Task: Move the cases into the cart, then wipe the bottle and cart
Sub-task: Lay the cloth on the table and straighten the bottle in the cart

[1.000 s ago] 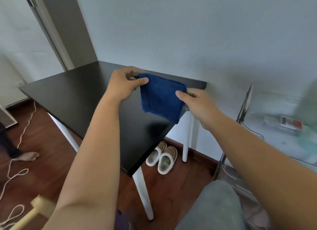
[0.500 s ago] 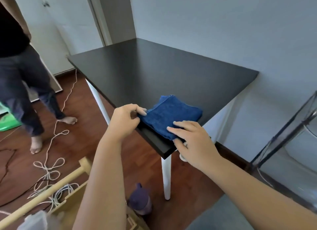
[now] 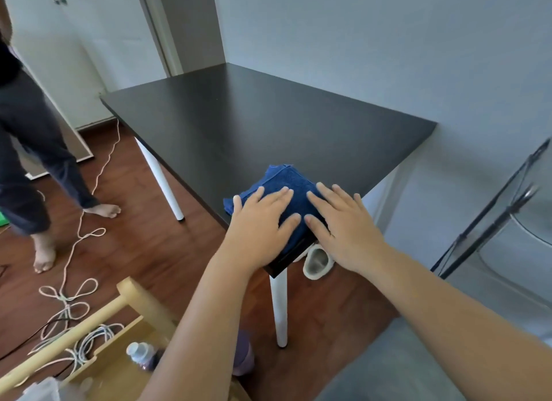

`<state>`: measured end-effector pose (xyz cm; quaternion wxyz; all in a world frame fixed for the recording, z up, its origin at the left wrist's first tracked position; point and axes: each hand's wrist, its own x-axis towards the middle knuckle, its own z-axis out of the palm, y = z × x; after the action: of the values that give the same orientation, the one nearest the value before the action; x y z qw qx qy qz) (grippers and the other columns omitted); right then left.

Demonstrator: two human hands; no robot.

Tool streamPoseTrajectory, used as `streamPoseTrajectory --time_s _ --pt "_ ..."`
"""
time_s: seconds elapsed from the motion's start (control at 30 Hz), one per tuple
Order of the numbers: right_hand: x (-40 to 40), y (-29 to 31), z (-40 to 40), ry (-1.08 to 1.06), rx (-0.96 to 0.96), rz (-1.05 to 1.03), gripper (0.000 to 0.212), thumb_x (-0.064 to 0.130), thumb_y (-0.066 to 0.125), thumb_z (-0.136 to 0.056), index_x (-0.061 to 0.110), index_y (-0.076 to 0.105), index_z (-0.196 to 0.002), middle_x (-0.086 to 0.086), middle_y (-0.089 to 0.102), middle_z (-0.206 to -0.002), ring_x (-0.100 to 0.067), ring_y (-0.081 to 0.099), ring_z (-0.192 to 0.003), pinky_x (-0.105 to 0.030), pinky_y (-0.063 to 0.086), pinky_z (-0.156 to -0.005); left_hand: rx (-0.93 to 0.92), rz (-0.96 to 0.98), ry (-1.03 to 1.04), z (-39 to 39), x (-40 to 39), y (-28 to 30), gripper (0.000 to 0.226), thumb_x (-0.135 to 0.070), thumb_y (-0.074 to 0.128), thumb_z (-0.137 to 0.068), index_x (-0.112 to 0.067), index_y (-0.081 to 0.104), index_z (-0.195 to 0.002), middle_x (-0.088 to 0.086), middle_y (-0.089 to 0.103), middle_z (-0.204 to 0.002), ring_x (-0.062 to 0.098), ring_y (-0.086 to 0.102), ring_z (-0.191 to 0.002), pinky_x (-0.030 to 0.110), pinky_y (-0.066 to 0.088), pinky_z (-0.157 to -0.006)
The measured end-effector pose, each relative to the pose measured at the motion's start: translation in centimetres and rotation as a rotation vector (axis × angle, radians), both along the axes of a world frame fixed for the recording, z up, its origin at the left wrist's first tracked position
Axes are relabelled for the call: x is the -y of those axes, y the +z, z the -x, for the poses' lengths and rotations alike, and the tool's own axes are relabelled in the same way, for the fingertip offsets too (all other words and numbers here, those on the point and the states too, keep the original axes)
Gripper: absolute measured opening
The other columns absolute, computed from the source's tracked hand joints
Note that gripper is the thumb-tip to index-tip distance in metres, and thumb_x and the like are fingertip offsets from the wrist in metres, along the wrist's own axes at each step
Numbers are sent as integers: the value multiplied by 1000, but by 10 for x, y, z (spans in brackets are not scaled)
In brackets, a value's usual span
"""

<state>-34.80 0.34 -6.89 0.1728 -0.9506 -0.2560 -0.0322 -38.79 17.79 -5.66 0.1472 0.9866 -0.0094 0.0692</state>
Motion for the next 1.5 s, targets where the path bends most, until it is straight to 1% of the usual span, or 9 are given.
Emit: streamPoseTrajectory --time_s 0.23,0.47,0.7,0.77,0.83,0.93,1.23,1.4,1.5 --pt "9 -12 1 -35 -7 7 59 58 22 -97 35 24 -151 15 11 -161 -12 0 -149 -49 -1 -120 -127 -53 -30 -1 -4 -13 74 -64 9 -90 -33 9 -157 -21 1 -163 16 -6 -152 52 -11 -117" --pt "38 -10 7 -43 -17 -251 55 48 37 -98 35 26 -150 8 14 -161 -13 1 -149 -42 6 -121 -83 48 -38 1 7 4 64 -53 33 -100 -33 11 -157 -19 4 -163 18 -6 -152 56 -7 -117" --pt "160 4 10 -455 43 -370 52 30 55 -95 28 40 -144 -5 29 -155 -24 17 -144 -40 15 -115 104 289 -373 -27 97 38 53 -41 53 -97 -38 38 -148 -18 26 -158 14 9 -151 55 10 -121" --pt "201 13 17 -567 76 -389 52 25 59 -93 25 43 -143 -8 34 -152 -27 23 -140 -41 19 -113 102 337 -515 -38 136 41 50 -39 55 -97 -37 42 -145 -17 29 -156 11 14 -149 47 21 -119" --pt "241 23 27 -667 103 -422 51 20 60 -92 22 44 -141 -10 38 -149 -28 27 -139 -41 20 -113 88 390 -648 -48 174 44 47 -40 56 -97 -38 46 -143 -17 33 -153 2 25 -140 22 30 -110" --pt "297 37 42 -796 171 -474 50 17 61 -91 19 47 -138 -9 45 -143 -27 36 -134 -38 28 -110 53 453 -795 -61 233 52 43 -39 58 -95 -39 50 -138 -20 39 -147 -7 34 -129 -4 27 -87" --pt "429 64 69 -1119 338 -799 51 19 60 -90 26 44 -137 6 44 -143 -15 42 -132 -29 35 -100 -139 808 -956 -86 405 66 39 -24 62 -94 -36 55 -130 -16 52 -134 2 48 -123 25 39 -104" --pt "465 64 59 -1119 240 -814 53 19 58 -91 24 40 -141 3 45 -143 -16 43 -131 -29 36 -102 -302 967 -830 -99 476 48 56 -19 65 -92 -28 43 -143 -10 47 -143 12 50 -124 12 49 -76" --pt "472 62 46 -1066 210 -737 58 19 56 -92 22 35 -146 2 42 -147 -16 42 -134 -28 34 -105 -353 1005 -754 -110 504 38 67 -25 65 -93 -27 32 -151 -8 41 -151 13 49 -123 20 44 -85"
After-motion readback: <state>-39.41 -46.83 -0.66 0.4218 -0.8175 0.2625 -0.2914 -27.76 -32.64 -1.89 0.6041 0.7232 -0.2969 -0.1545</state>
